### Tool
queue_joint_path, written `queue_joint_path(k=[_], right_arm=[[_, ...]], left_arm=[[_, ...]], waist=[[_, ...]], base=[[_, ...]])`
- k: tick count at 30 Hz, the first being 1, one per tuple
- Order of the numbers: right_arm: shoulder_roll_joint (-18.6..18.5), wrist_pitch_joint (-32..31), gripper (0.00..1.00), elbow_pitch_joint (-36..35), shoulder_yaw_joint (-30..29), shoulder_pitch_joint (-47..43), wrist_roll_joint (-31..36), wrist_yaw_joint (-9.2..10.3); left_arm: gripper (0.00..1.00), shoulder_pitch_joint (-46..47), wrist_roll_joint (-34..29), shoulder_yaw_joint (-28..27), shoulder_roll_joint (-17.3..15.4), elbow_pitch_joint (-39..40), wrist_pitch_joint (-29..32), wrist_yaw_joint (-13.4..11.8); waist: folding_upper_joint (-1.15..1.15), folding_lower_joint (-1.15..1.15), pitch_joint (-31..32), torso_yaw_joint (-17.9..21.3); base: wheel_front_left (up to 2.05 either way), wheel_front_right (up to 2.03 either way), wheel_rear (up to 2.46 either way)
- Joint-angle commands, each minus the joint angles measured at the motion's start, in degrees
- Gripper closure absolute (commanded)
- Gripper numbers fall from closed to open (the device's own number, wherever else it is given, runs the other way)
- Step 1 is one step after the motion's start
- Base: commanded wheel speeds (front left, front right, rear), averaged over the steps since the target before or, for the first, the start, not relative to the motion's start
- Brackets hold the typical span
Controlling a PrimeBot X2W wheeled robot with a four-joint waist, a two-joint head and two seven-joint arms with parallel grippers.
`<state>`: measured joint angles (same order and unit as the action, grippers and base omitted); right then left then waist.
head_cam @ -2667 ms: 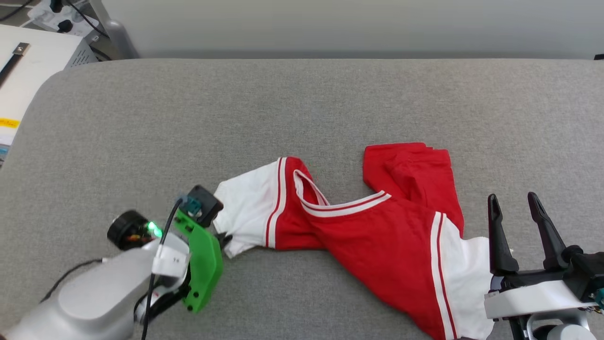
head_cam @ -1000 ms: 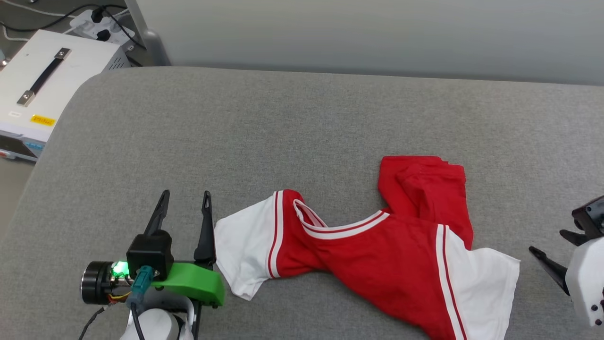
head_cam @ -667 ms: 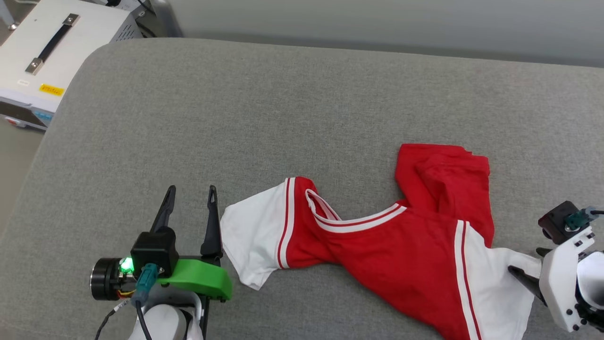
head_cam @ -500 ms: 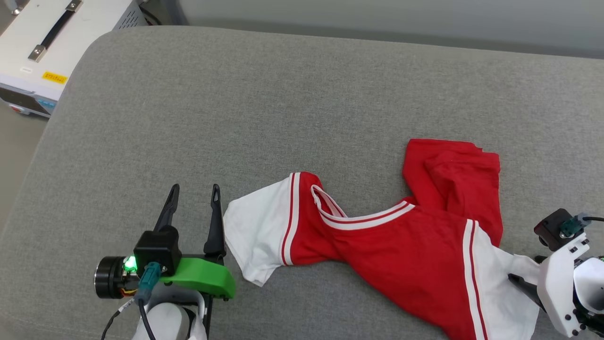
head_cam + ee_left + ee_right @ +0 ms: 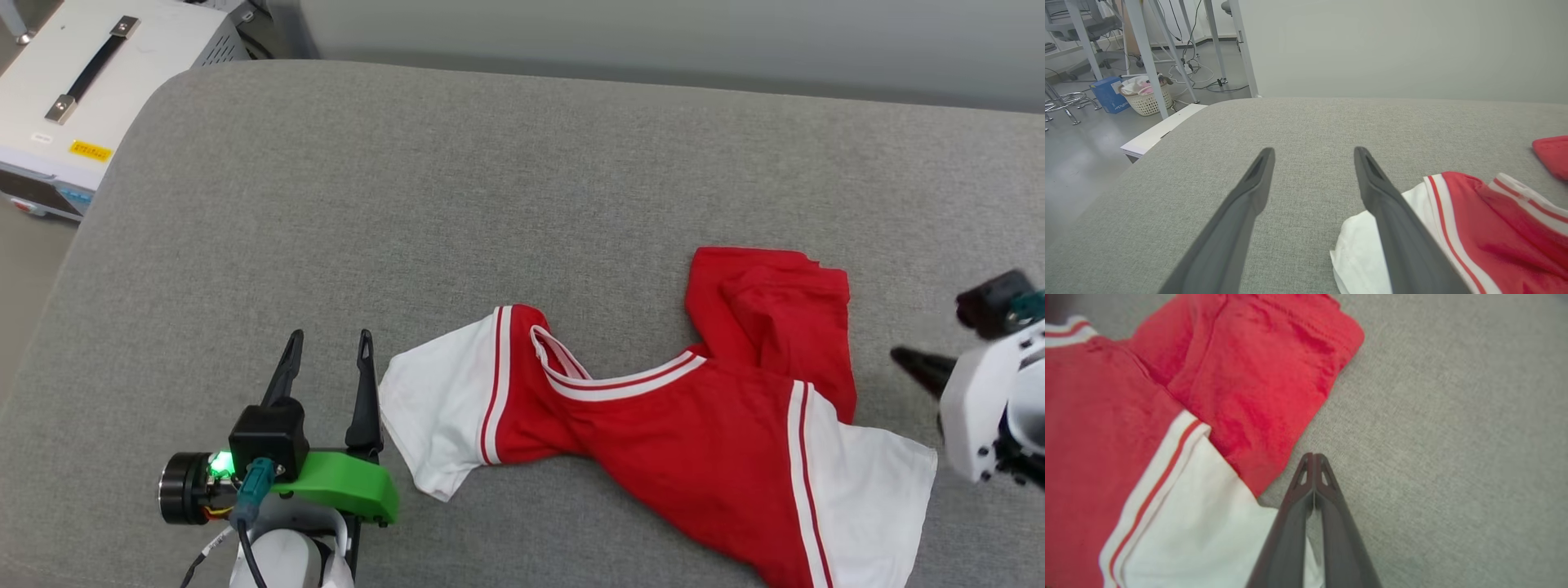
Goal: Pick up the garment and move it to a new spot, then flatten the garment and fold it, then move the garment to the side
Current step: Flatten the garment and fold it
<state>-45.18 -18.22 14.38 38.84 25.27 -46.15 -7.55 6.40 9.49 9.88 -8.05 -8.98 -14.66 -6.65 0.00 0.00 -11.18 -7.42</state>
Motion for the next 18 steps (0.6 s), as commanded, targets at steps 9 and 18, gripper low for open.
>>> queue_joint_path(k=[9, 18], right_arm=[[-2.31, 2.83, 1.0, 4.06, -4.99, 3.43, -3.71, 0.06], [-1.78, 9.78, 0.0, 7.71, -7.18, 1.22, -3.87, 0.06]], left_arm=[[0.0, -1.03, -2.39, -1.66, 2.27, -0.82, -0.34, 2.57], [0.0, -1.56, -3.6, -3.52, 3.37, -1.22, -0.34, 3.65]], waist=[[0.0, 0.0, -0.17, 0.17], [0.0, 0.0, 0.37, 1.17]], base=[[0.0, 0.0, 0.0], [0.0, 0.0, 0.0]])
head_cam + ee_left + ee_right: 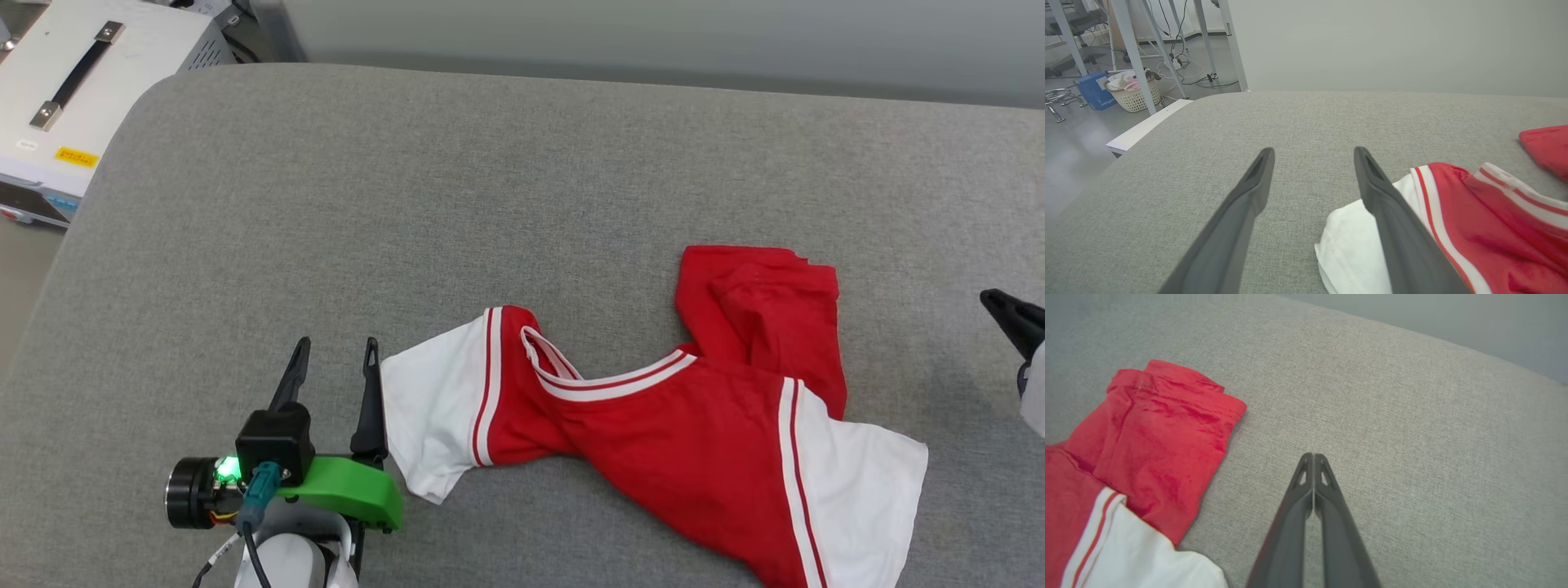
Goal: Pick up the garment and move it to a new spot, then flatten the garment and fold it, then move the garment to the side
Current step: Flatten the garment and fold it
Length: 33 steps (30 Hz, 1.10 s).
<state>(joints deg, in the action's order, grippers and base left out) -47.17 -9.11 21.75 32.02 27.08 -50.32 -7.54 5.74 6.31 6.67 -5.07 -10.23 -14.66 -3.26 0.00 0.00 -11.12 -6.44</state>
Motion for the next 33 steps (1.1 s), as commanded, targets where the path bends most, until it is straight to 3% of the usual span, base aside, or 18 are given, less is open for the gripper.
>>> queue_joint_path(k=[1, 7, 10, 13, 17, 24, 28, 33], right_arm=[[0.54, 1.75, 0.0, 0.91, -0.8, -0.89, 0.43, 0.05], [1.98, 14.12, 0.0, 2.04, -7.29, -2.95, 2.27, 0.05], [1.35, 16.07, 0.0, -0.35, -8.98, -4.42, 2.54, 0.05], [-0.6, 14.21, 0.0, -5.27, -9.68, -5.73, 2.63, 0.05], [-3.08, 5.29, 0.0, -12.98, -8.99, -7.89, 0.41, 0.05], [-6.16, -16.91, 0.0, -22.16, -6.46, -10.4, -3.66, 0.05], [-6.18, -26.44, 0.0, -22.26, -4.01, -10.84, -3.4, 0.05], [-3.55, -30.43, 0.0, -18.39, -1.5, -9.6, -1.93, 0.05]], left_arm=[[0.0, -0.96, -0.57, -0.41, 0.46, -0.01, -0.34, 0.36], [0.0, -1.9, -1.4, -1.15, 0.74, -0.16, -0.34, 1.04], [0.0, -2.65, -1.73, -1.47, 0.84, -0.04, -0.34, 1.23], [0.0, -3.46, -2.02, -1.84, 0.92, 0.24, -0.34, 1.36], [0.0, -4.18, -2.31, -2.14, 1.04, 0.46, -0.34, 1.59], [0.0, -4.28, -2.62, -2.09, 1.34, 0.76, -0.34, 2.01], [0.0, -3.56, -2.75, -1.79, 1.52, 0.92, -0.34, 2.27], [0.0, -2.14, -2.78, -1.31, 1.73, 1.26, -0.34, 2.42]], waist=[[0.0, 0.0, 0.55, 0.26], [0.0, 0.0, 2.84, 0.55], [0.0, 0.0, 3.78, 0.69], [0.0, 0.0, 4.46, 0.94], [0.0, 0.0, 4.93, 1.15], [0.0, 0.0, 4.47, 0.99], [0.0, 0.0, 3.23, 0.4], [0.0, 0.0, 0.81, -0.76]], base=[[0.0, 0.0, 0.0], [0.0, 0.0, 0.0], [0.0, 0.0, 0.0], [0.0, 0.0, 0.0], [0.0, 0.0, 0.0], [0.0, 0.0, 0.0], [0.0, 0.0, 0.0], [0.0, 0.0, 0.0]])
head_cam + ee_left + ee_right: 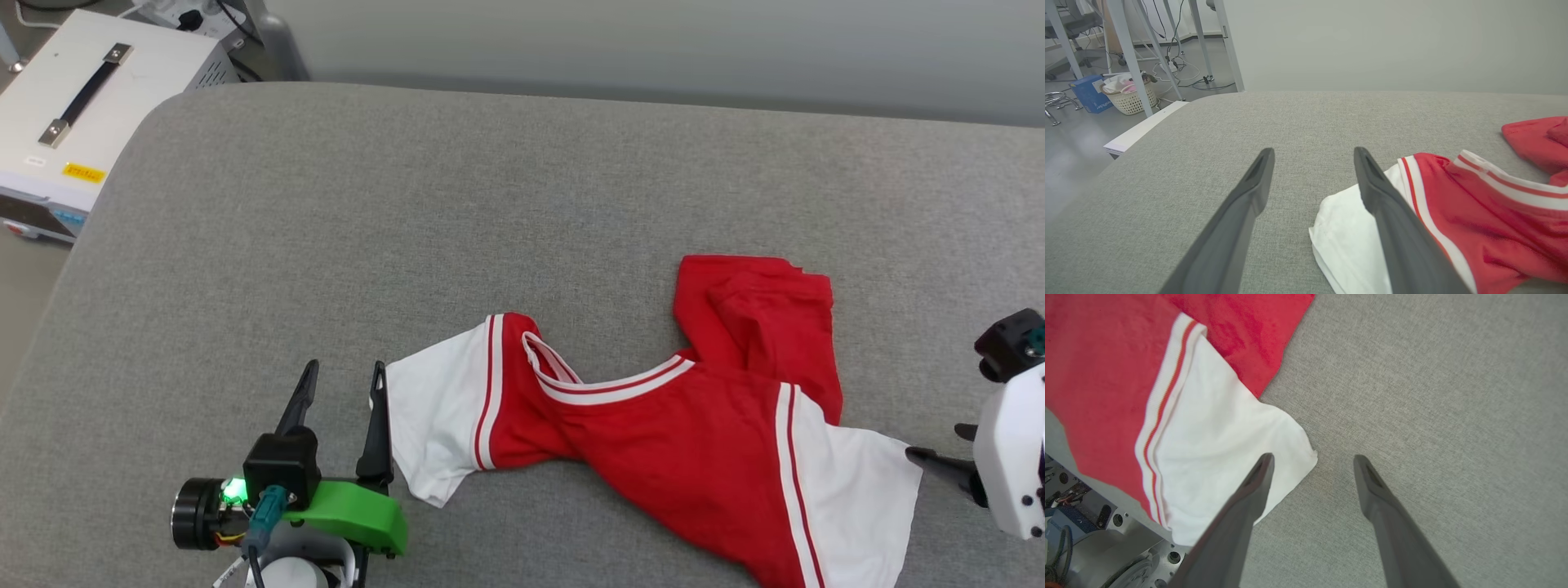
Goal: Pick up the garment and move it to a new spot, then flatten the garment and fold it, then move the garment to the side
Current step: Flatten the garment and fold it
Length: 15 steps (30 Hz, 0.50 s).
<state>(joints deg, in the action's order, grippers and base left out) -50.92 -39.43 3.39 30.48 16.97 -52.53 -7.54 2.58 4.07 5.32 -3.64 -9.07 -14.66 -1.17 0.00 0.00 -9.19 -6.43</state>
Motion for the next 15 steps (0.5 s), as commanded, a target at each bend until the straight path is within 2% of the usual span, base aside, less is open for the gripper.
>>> queue_joint_path(k=[1, 7, 10, 15], right_arm=[[1.2, -0.38, 0.0, 1.49, 0.83, 0.92, 0.56, 0.05], [4.91, 1.11, 0.0, 8.26, 5.89, 3.12, 2.96, 0.05], [5.85, 0.91, 0.0, 10.95, 10.75, 2.8, 3.84, 0.05], [7.19, 1.77, 0.0, 13.01, 15.9, 1.9, 0.81, 0.05]], left_arm=[[0.0, 1.42, -0.53, 0.15, 0.35, 0.11, -0.34, 0.38], [0.0, 2.87, -0.52, 0.25, 0.51, 0.08, -0.34, 0.32], [0.0, 3.29, -0.5, 0.3, 0.56, -0.21, -0.34, 0.3], [0.0, 3.18, -0.38, 0.06, 0.63, -0.6, -0.34, -0.02]], waist=[[0.0, 0.0, -1.84, -1.17], [0.0, 0.0, -4.44, -2.57], [0.0, 0.0, -4.79, -3.01], [0.0, 0.0, -4.25, -2.94]], base=[[0.0, 0.0, 0.0], [0.0, 0.0, 0.0], [0.0, 0.0, 0.0], [0.0, 0.0, 0.0]])
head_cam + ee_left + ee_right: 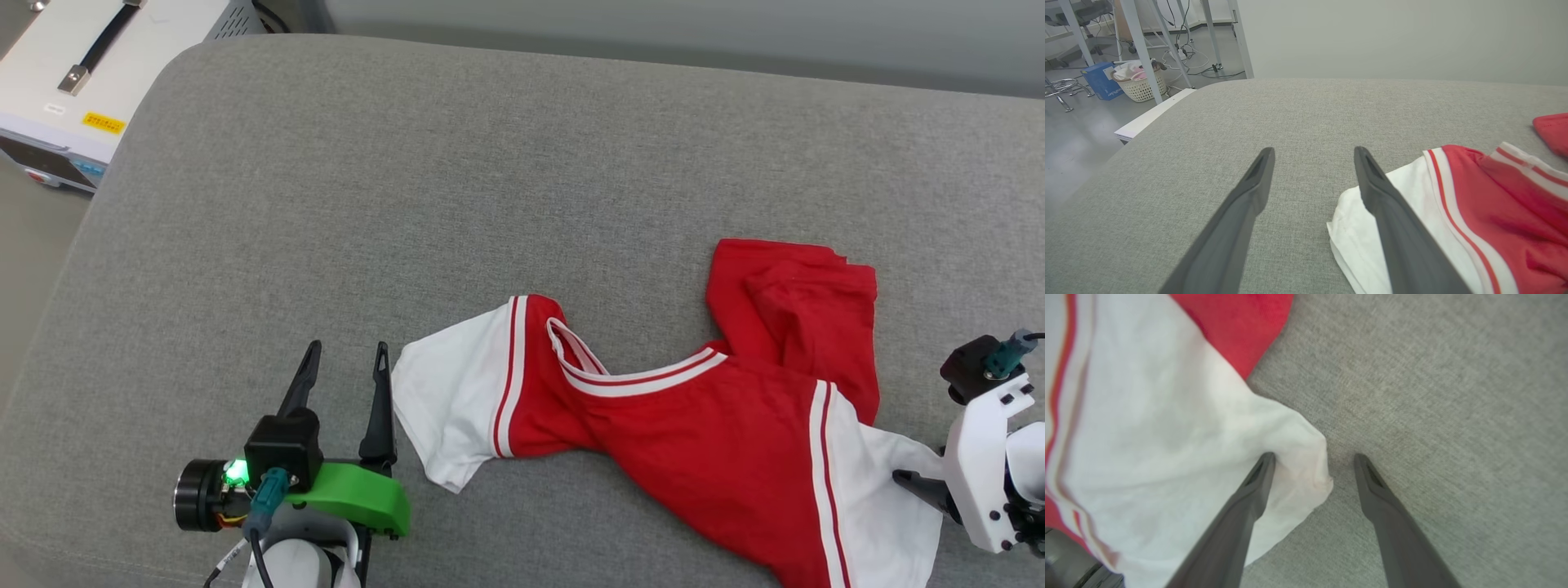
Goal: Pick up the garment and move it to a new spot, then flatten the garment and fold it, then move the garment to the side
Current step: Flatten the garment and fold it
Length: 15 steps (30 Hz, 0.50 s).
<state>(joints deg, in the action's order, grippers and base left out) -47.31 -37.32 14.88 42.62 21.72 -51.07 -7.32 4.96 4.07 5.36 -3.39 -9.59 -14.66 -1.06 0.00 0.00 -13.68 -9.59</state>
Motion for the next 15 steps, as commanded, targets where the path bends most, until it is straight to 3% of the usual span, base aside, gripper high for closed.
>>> queue_joint_path(k=[1, 2, 7, 15], right_arm=[[3.61, 0.46, 0.76, 1.47, 4.23, -2.53, -0.83, -0.17], [3.5, 1.4, 1.0, 1.29, 4.69, -2.01, -1.0, -0.17], [2.35, 6.75, 1.0, 0.65, 4.26, 0.74, -1.8, -0.17], [-1.17, 15.41, 1.0, -3.06, -2.48, 4.41, -2.61, -0.17]], left_arm=[[0.0, 0.68, -0.35, -0.08, 0.38, -0.11, -0.34, -0.19], [0.0, 0.53, -0.35, -0.18, 0.39, -0.18, -0.34, -0.21], [0.0, 0.4, -0.56, -0.32, 0.42, -0.41, -0.34, -0.03], [0.0, -0.77, -0.86, -0.78, 0.44, -0.12, -0.34, 0.07]], waist=[[0.0, 0.0, 0.42, 0.4], [0.0, 0.0, 0.68, 0.63], [0.0, 0.0, 1.97, 1.48], [0.0, 0.0, 3.54, 2.41]], base=[[0.0, 0.0, 0.0], [0.0, 0.0, 0.0], [0.0, 0.0, 0.0], [0.0, 0.0, 0.0]])
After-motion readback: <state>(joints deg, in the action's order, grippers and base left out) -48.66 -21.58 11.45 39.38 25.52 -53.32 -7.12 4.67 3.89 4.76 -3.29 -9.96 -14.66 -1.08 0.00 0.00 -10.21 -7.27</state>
